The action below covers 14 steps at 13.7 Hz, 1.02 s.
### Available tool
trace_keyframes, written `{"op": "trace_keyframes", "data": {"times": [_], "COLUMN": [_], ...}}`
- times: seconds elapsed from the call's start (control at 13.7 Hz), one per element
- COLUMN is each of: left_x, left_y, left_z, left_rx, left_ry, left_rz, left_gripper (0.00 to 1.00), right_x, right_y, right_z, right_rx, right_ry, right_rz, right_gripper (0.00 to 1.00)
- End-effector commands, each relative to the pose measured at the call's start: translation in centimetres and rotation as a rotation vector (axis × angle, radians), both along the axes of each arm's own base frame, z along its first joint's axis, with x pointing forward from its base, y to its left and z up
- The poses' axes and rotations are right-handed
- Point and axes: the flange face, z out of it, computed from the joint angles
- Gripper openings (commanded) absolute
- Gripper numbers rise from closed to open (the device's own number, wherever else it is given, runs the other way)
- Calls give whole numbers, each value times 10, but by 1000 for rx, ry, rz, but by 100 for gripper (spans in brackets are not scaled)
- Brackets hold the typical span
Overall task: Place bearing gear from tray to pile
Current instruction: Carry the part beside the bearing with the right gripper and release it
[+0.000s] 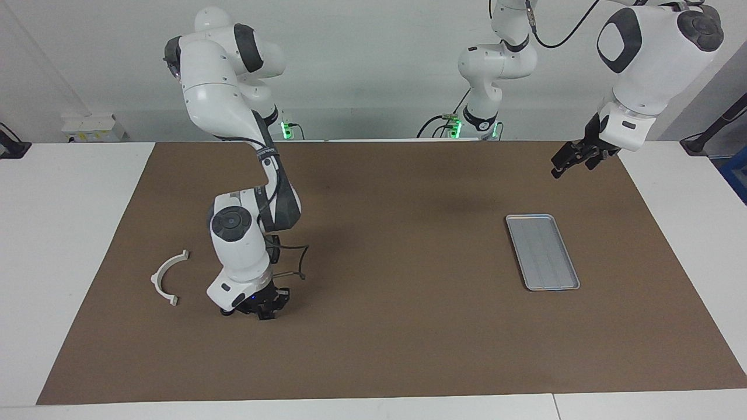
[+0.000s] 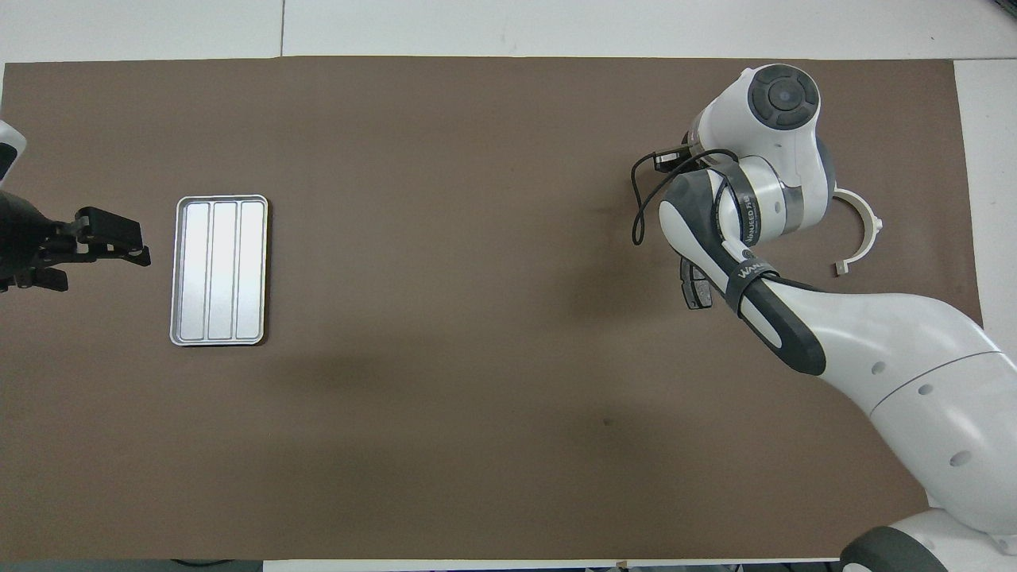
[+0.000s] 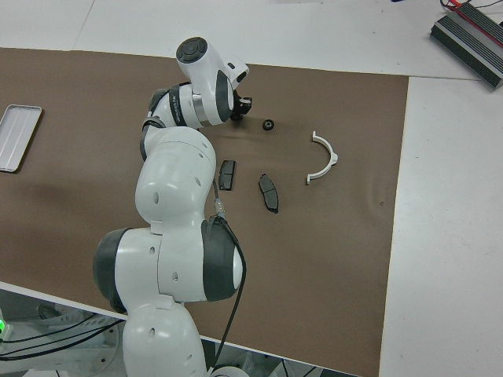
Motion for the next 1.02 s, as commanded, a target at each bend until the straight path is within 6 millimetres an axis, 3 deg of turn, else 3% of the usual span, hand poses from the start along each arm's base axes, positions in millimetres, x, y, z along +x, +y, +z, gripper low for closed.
{"op": "trace_keyframes", "data": {"times": [0.0,0.37,0.95], "left_x": [-4,-4,-4], "left_y": [0,0,0], "left_z": [4,5,5], "left_rx": [-7,-8,-8], "left_ry": [4,2,2], "left_rz": [-7,-7,-7], "left_gripper": [100,100,100], "right_x": [-10,-11,-11], "right_y": [2,3,-6], "right_z": [10,39,55], "right_rx": [11,5,0], "right_ry": [0,-16,-26], "right_rz": [12,15,11], "right_gripper": [100,100,100]}}
